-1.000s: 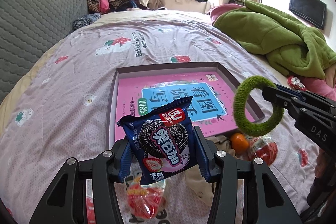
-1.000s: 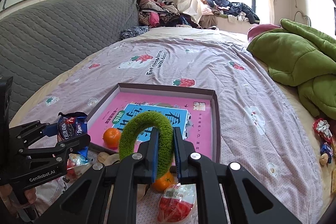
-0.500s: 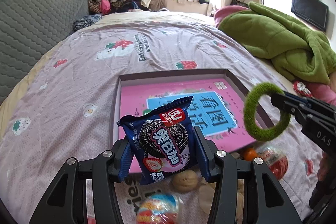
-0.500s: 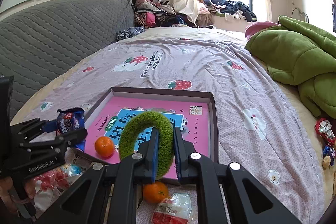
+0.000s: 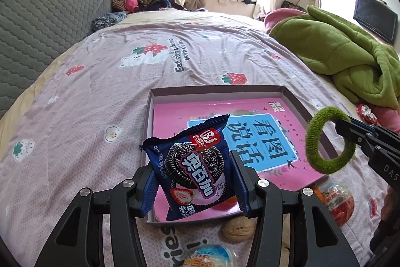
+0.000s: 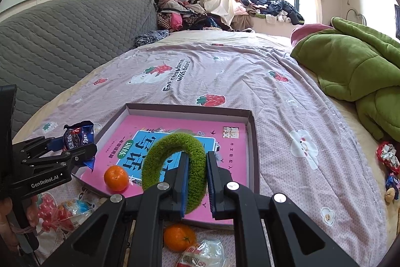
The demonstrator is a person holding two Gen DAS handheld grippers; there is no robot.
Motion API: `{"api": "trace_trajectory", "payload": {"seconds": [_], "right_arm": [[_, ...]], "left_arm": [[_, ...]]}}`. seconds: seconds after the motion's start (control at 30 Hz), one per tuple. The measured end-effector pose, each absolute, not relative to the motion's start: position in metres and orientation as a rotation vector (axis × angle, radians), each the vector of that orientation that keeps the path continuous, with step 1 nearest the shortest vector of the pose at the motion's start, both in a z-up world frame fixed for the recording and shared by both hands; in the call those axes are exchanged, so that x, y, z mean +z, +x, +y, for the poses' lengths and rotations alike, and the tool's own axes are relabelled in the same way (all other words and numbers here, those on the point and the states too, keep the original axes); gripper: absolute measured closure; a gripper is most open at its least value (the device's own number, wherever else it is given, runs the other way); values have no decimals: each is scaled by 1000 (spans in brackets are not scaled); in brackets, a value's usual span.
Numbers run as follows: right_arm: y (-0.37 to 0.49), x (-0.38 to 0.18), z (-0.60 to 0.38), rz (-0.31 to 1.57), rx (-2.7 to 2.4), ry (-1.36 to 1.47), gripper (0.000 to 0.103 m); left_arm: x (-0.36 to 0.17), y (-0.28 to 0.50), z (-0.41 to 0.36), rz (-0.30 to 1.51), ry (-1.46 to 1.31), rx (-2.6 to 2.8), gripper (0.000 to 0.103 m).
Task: Organize objects
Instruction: 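Lower the green ring into the tray and open the right tool while the left tool lowers the Oreo pack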
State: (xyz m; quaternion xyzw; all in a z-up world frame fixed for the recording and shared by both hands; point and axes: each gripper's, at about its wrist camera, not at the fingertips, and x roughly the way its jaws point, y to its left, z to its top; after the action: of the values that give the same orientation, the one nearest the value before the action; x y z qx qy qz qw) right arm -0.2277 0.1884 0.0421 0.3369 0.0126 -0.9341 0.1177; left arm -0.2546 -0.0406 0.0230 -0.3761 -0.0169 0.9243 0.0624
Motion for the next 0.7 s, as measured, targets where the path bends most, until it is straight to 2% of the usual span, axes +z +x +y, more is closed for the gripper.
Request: {"api": "trace_trajectory", "payload": {"seconds": [0.7], "right_arm": [[-240, 30, 187, 42, -2735, 1023, 89]], "left_arm": [[-7, -272, -48, -95, -1258, 2732, 50]]}}
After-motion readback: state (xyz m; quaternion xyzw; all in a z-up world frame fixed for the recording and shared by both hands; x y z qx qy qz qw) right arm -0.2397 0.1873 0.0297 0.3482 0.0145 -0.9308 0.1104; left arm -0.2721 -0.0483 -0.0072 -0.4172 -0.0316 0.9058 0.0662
